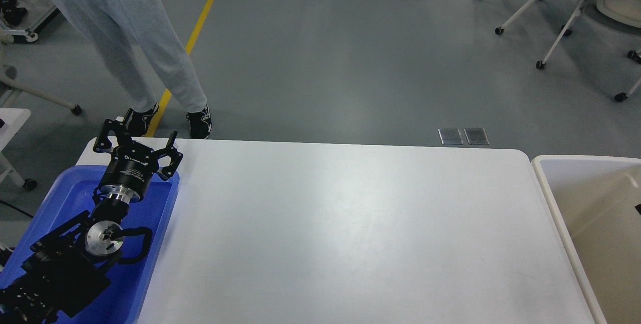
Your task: Tidy desktop
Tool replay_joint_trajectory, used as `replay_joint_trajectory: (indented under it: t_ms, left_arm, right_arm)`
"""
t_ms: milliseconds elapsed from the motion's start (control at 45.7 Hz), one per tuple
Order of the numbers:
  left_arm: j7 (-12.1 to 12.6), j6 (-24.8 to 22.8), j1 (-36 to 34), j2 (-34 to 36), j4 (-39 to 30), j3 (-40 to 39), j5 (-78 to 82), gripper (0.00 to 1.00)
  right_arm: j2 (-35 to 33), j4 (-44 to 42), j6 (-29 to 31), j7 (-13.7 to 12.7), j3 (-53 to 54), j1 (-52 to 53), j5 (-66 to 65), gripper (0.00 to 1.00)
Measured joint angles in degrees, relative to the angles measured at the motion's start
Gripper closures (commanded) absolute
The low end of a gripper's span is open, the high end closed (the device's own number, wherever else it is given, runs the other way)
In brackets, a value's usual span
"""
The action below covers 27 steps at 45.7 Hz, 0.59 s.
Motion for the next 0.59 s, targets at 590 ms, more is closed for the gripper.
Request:
replay_joint_trajectory:
  t_ms: [590]
  left_arm:
    - [0.0, 0.0, 0.03, 0.0, 0.0, 0.0, 0.0, 0.0]
  right_arm:
    - [-7.65, 22.59, 0.92, 1.07, 47.41, -4.16, 3.21, 0.01]
